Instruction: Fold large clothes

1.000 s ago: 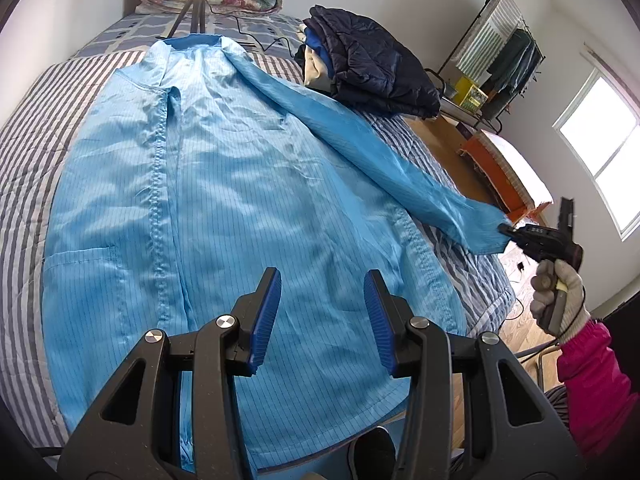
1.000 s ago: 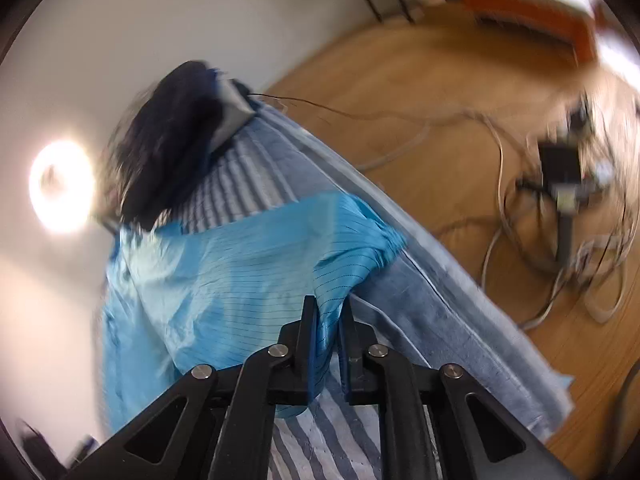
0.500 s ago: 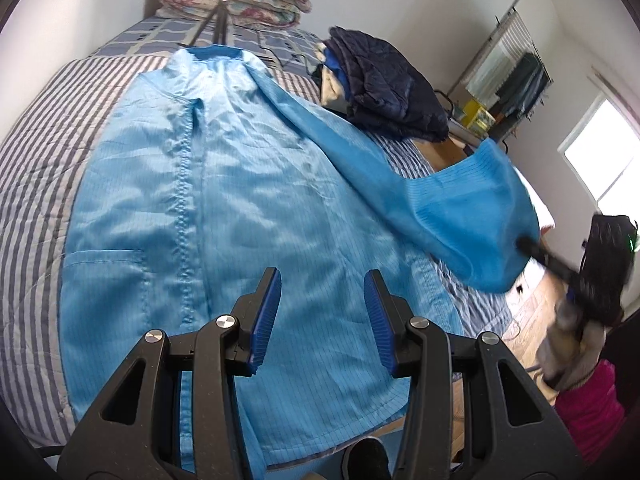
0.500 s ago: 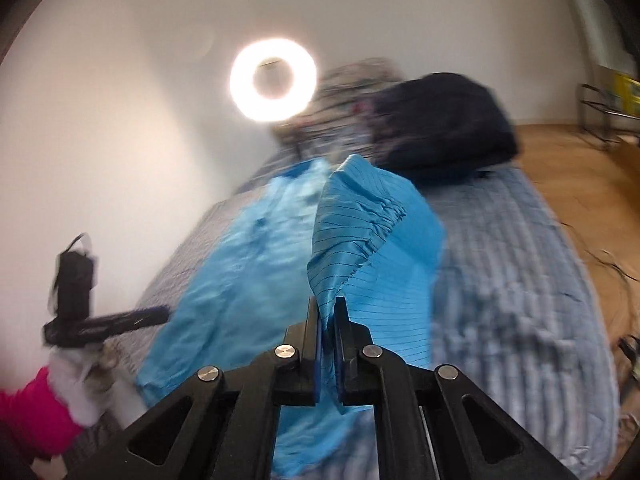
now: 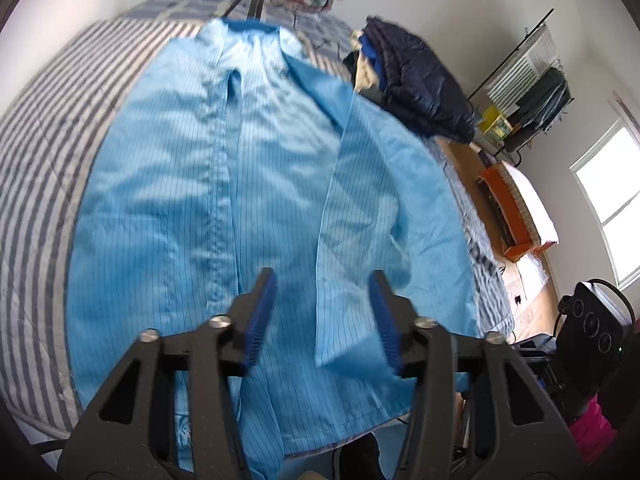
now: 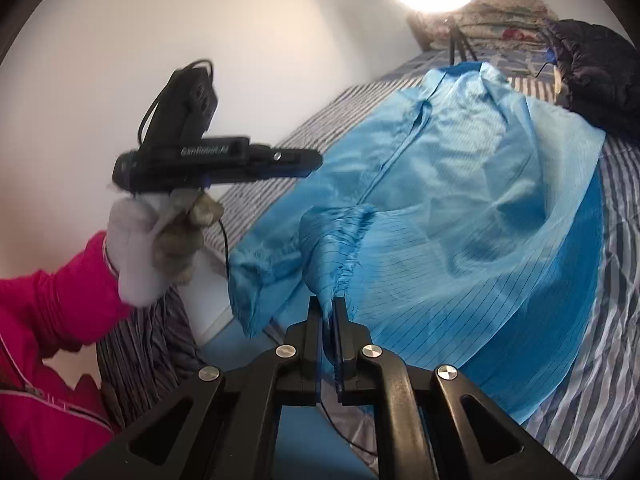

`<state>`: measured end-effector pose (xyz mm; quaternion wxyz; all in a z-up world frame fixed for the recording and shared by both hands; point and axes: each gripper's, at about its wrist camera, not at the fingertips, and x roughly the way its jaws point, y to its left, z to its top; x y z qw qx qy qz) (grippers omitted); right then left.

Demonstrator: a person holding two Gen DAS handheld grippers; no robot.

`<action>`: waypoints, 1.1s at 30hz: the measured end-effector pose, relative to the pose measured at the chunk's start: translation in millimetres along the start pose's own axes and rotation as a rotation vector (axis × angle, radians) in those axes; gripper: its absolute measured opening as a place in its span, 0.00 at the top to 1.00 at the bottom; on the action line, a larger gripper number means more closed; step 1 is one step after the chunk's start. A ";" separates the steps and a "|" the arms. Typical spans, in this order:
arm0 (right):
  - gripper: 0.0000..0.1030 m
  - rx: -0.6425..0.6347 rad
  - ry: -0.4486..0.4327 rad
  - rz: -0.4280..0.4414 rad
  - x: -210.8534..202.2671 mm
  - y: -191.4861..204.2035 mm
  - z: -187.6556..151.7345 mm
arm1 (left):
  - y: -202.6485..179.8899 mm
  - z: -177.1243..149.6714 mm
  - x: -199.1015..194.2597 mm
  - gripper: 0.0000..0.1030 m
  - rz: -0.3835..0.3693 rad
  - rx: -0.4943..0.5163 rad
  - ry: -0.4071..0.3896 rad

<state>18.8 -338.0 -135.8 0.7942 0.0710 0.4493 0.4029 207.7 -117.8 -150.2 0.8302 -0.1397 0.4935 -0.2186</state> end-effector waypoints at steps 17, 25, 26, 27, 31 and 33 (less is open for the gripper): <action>0.47 0.092 -0.040 0.011 -55.0 -38.0 -22.9 | -6.3 -36.3 86.0 0.45 0.019 -0.058 0.242; 0.52 0.376 -0.039 -0.142 -38.7 -104.0 -12.6 | -27.0 -49.6 95.5 0.98 -0.001 0.009 0.257; 0.54 0.393 -0.023 -0.158 -33.4 -108.5 -11.9 | -29.6 -51.7 94.8 0.99 -0.001 0.020 0.252; 0.60 0.402 -0.002 -0.179 -26.9 -112.4 -10.7 | -32.9 -53.3 94.0 1.00 -0.005 0.030 0.249; 0.90 0.368 0.056 -0.237 -9.7 -116.3 -8.7 | -43.3 -63.9 86.2 1.00 -0.031 0.049 0.243; 0.99 0.324 0.073 -0.293 -6.4 -113.0 -7.2 | -47.5 -70.8 83.9 1.00 -0.036 0.066 0.249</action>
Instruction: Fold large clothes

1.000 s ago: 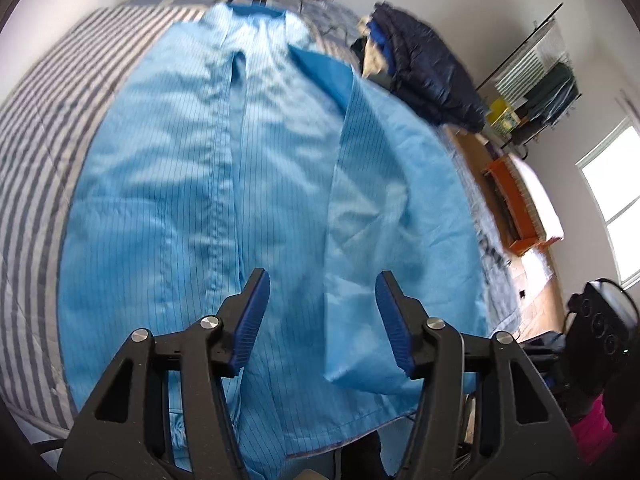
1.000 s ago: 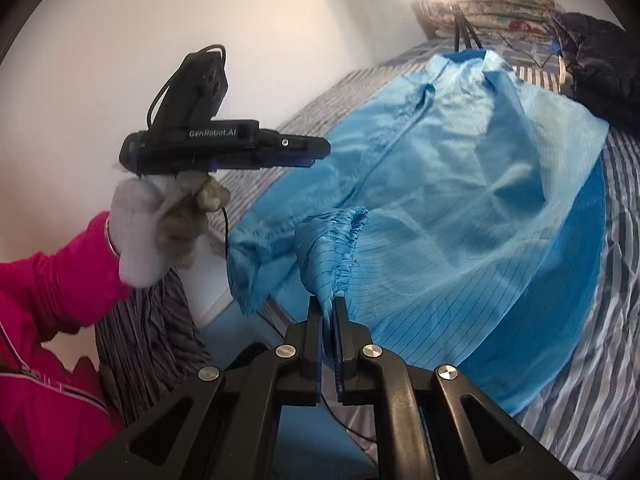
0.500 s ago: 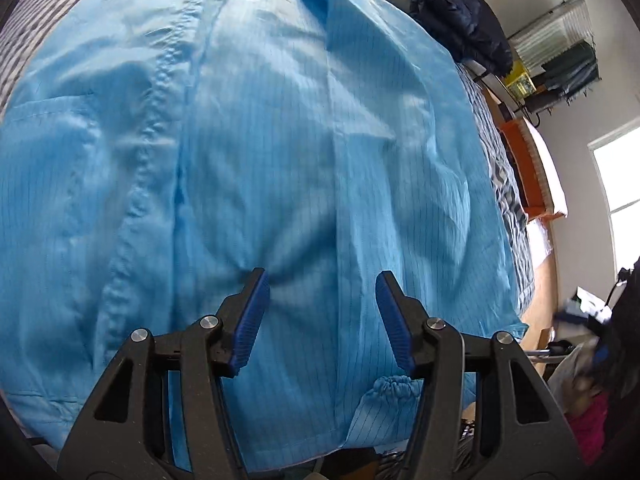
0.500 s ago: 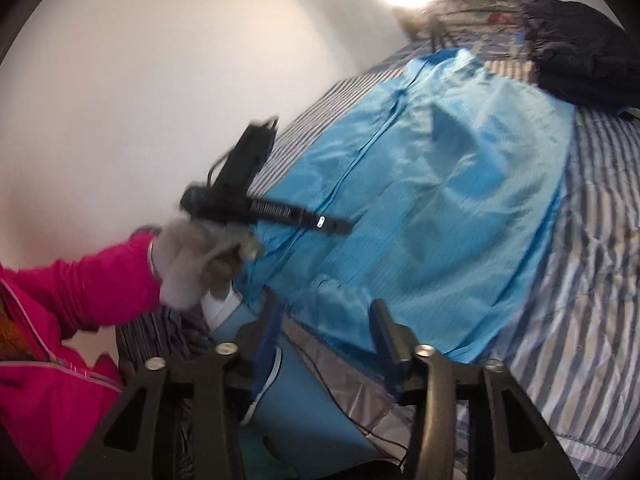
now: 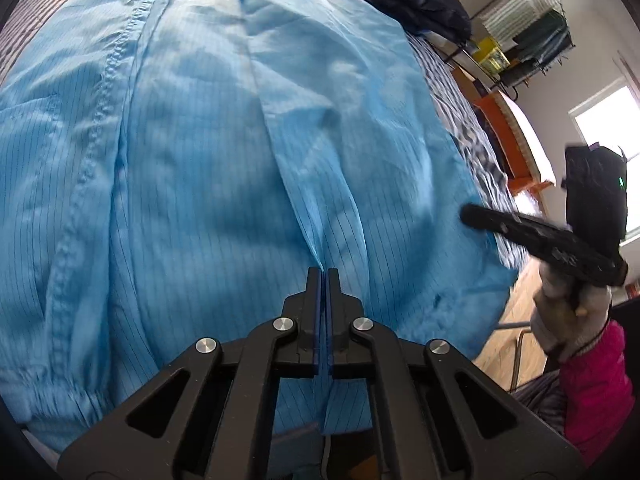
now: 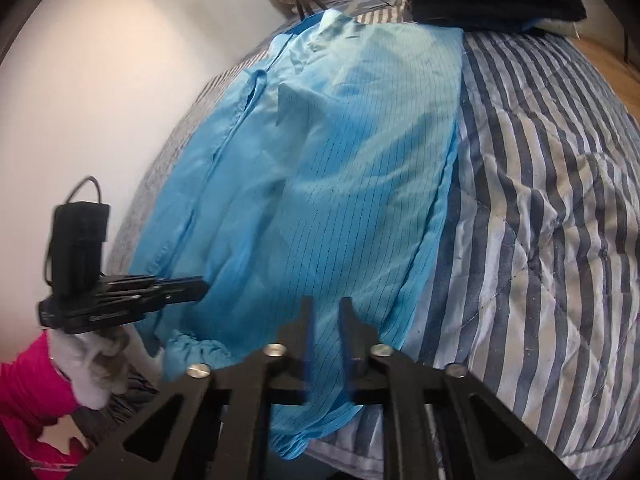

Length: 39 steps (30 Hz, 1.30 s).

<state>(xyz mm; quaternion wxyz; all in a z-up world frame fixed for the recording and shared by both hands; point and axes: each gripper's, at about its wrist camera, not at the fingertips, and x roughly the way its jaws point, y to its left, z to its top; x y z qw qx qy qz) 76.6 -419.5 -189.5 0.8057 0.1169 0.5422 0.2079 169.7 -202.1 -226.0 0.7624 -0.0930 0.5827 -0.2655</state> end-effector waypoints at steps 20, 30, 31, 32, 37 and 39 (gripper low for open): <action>0.66 0.152 -0.089 -0.025 -24.8 -27.9 -2.1 | -18.7 11.0 -18.9 0.65 0.019 0.026 -0.088; 0.64 0.197 -0.069 -0.062 -9.5 -38.0 10.3 | -12.6 3.6 -25.8 0.65 -0.069 0.025 -0.075; 0.63 0.213 -0.064 -0.041 -7.8 -41.0 9.6 | -16.4 0.6 -25.7 0.65 -0.091 0.034 -0.068; 0.60 0.225 -0.054 -0.022 -3.7 -43.2 10.8 | -19.3 -0.7 -24.1 0.65 -0.102 0.037 -0.064; 0.56 0.277 -0.027 0.071 8.2 -48.0 6.1 | -25.5 -7.3 -14.9 0.65 -0.235 0.002 0.017; 0.62 0.285 -0.033 0.091 8.3 -48.5 4.7 | -33.9 -10.5 -15.5 0.65 -0.274 0.026 0.043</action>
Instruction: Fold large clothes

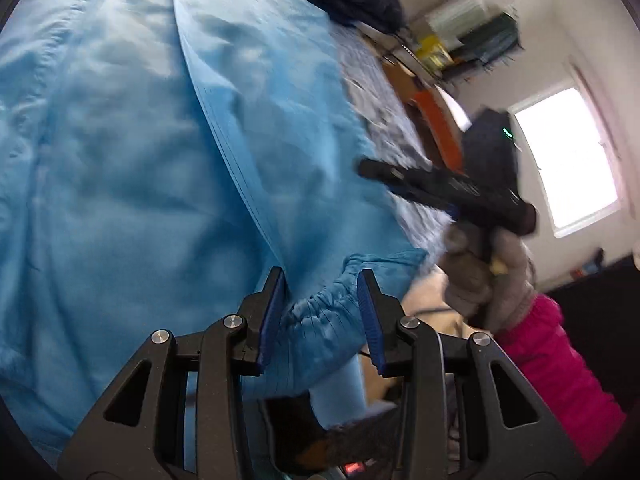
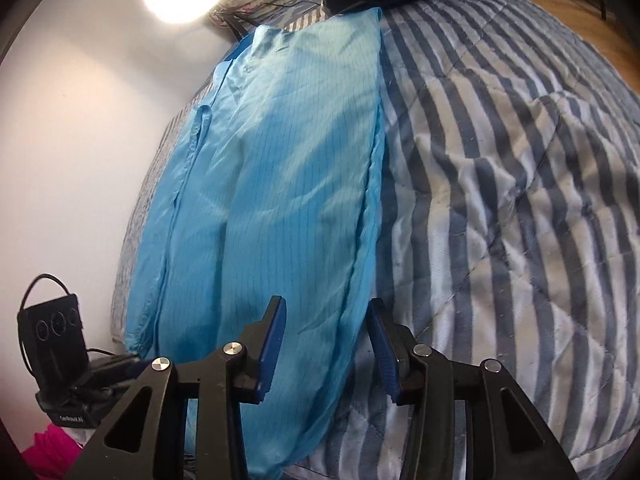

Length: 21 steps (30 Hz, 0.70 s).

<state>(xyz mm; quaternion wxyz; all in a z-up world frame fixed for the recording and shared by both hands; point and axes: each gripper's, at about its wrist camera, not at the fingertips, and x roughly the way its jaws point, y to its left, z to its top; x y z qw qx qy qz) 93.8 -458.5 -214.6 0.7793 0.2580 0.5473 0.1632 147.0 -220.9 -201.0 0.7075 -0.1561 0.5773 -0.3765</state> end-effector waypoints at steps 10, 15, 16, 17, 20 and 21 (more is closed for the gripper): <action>0.78 -0.030 0.025 -0.010 5.0 3.7 -1.7 | -26.8 5.5 -36.9 0.65 0.214 0.163 -0.144; 0.93 -0.044 0.025 -0.035 7.2 8.7 -1.7 | -12.6 18.1 -0.3 0.65 0.104 0.066 -0.022; 0.94 -0.046 0.022 -0.040 7.3 9.6 -1.4 | -11.0 21.0 8.8 0.65 0.086 0.052 0.006; 0.96 -0.045 0.020 -0.043 7.6 9.9 -1.1 | -11.1 20.5 16.0 0.65 0.071 0.036 0.033; 0.98 -0.047 0.019 -0.060 10.0 10.2 -0.2 | -21.5 11.2 23.2 0.65 -0.010 0.022 0.111; 0.99 -0.046 0.018 -0.060 10.2 9.9 0.0 | -31.4 5.3 20.3 0.65 -0.021 0.060 0.118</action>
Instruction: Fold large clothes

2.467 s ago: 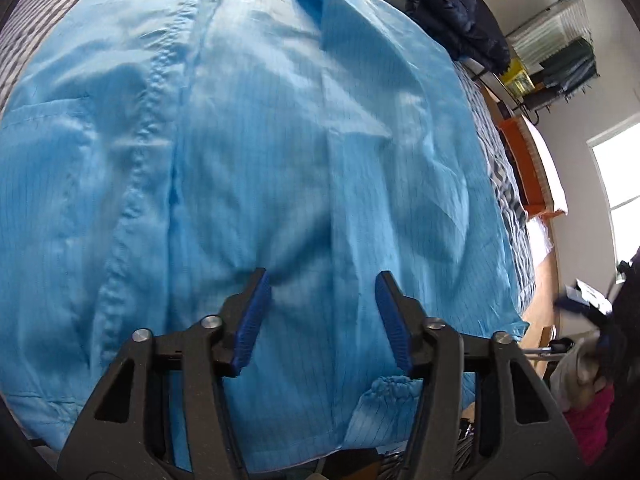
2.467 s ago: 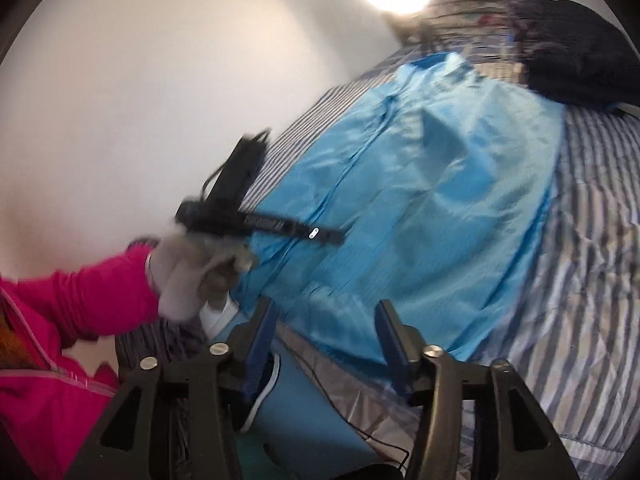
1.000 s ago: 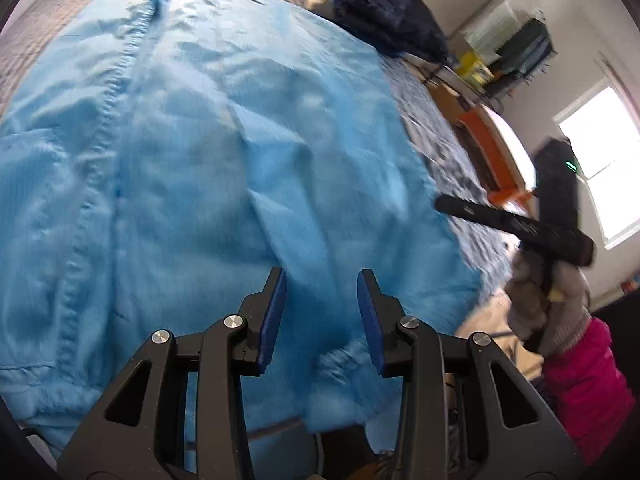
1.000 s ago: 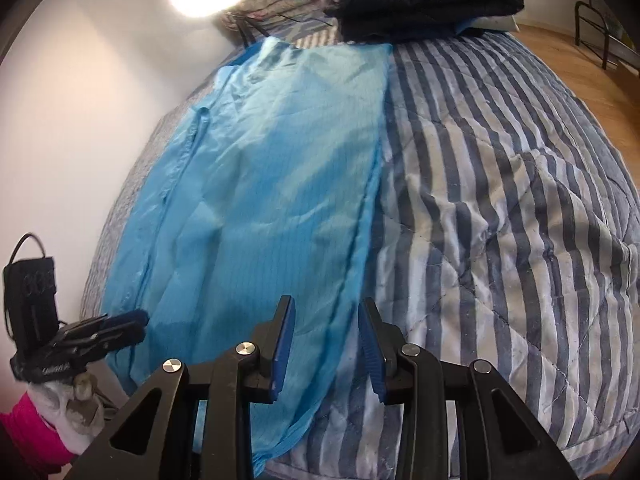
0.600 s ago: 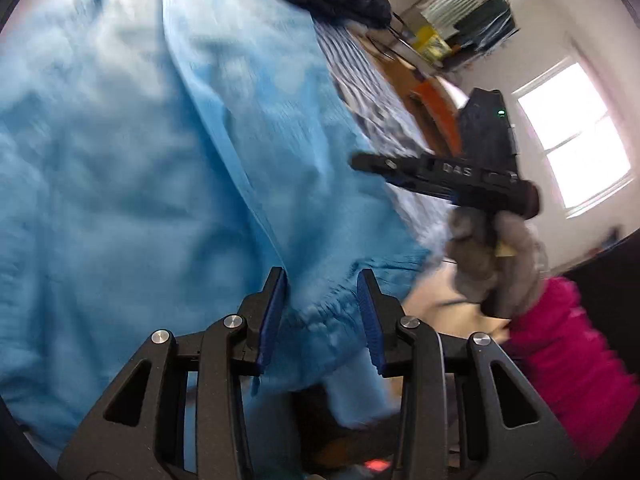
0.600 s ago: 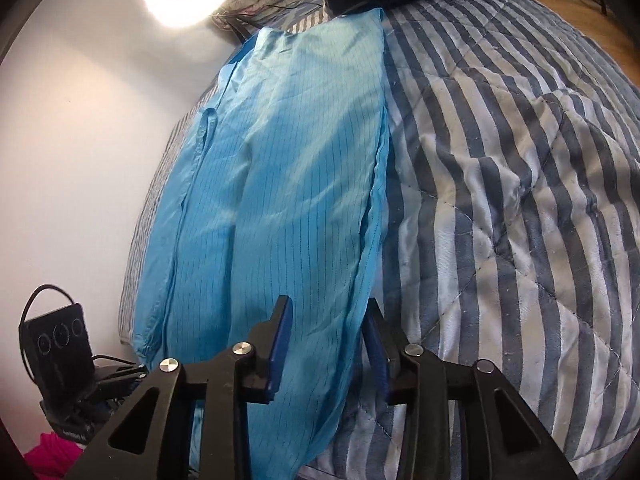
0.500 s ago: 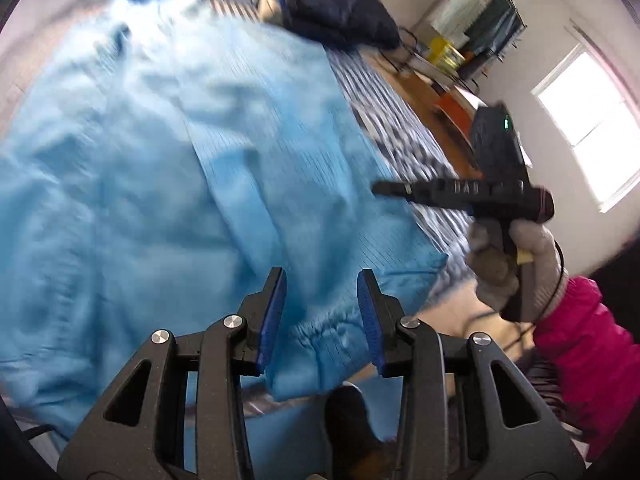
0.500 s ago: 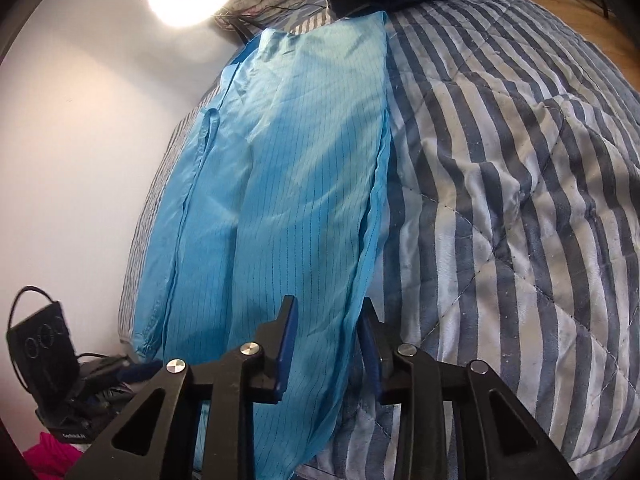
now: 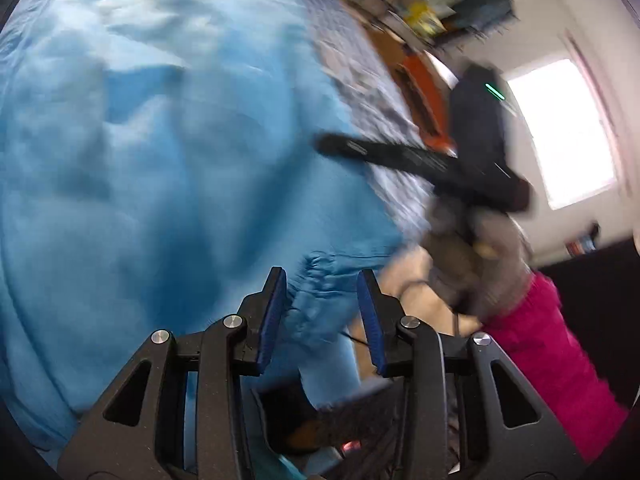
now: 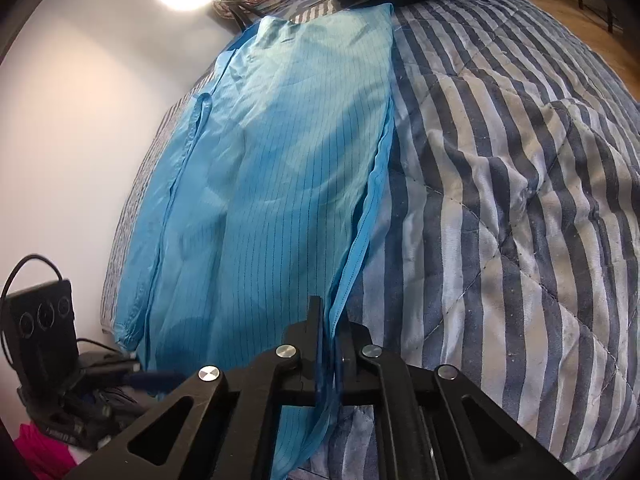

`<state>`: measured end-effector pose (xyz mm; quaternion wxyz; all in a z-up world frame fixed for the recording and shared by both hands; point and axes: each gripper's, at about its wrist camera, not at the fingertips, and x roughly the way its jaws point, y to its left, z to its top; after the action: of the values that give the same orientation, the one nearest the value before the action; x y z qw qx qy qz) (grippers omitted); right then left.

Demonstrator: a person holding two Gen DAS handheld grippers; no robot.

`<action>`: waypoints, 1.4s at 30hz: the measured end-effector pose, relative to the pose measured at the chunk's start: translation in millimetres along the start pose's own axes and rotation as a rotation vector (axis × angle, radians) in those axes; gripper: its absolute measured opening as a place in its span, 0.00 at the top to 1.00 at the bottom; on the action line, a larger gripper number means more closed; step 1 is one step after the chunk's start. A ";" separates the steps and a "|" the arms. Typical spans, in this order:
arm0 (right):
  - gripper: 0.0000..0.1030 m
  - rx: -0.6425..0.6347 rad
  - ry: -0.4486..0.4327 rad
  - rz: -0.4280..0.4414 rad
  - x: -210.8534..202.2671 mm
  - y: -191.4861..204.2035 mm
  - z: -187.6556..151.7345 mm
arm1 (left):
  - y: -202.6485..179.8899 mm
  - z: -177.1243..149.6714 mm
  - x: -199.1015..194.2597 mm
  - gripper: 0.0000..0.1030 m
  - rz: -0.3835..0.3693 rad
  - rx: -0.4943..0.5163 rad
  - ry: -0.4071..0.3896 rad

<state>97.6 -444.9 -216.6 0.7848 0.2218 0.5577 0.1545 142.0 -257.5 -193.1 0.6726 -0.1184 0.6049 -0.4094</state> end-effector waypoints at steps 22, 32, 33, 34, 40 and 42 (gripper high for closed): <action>1.00 -0.002 -0.048 -0.001 -11.4 14.9 6.8 | 20.1 -7.8 27.4 0.65 0.276 0.100 -0.058; 1.00 -0.115 -0.123 -0.036 -26.1 66.3 18.4 | 29.1 -14.8 -22.1 0.65 0.286 0.074 -0.222; 1.00 -0.129 -0.127 -0.037 -25.8 74.0 20.2 | 34.5 -15.2 -13.7 0.65 0.291 0.069 -0.179; 1.00 -0.141 -0.131 -0.039 -25.4 79.6 21.7 | 37.8 -14.6 -5.8 0.65 0.297 0.059 -0.154; 1.00 -0.273 -0.143 -0.062 -20.5 128.1 26.7 | 44.9 -18.8 -36.3 0.65 0.246 -0.006 -0.236; 1.00 -0.308 -0.141 -0.067 -14.6 142.3 28.1 | 46.4 -17.8 -67.0 0.65 0.228 -0.031 -0.312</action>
<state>120.0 -335.5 -122.9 0.8513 0.0906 0.4782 0.1960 149.2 -175.5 -179.7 0.7983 -0.1213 0.5091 -0.2980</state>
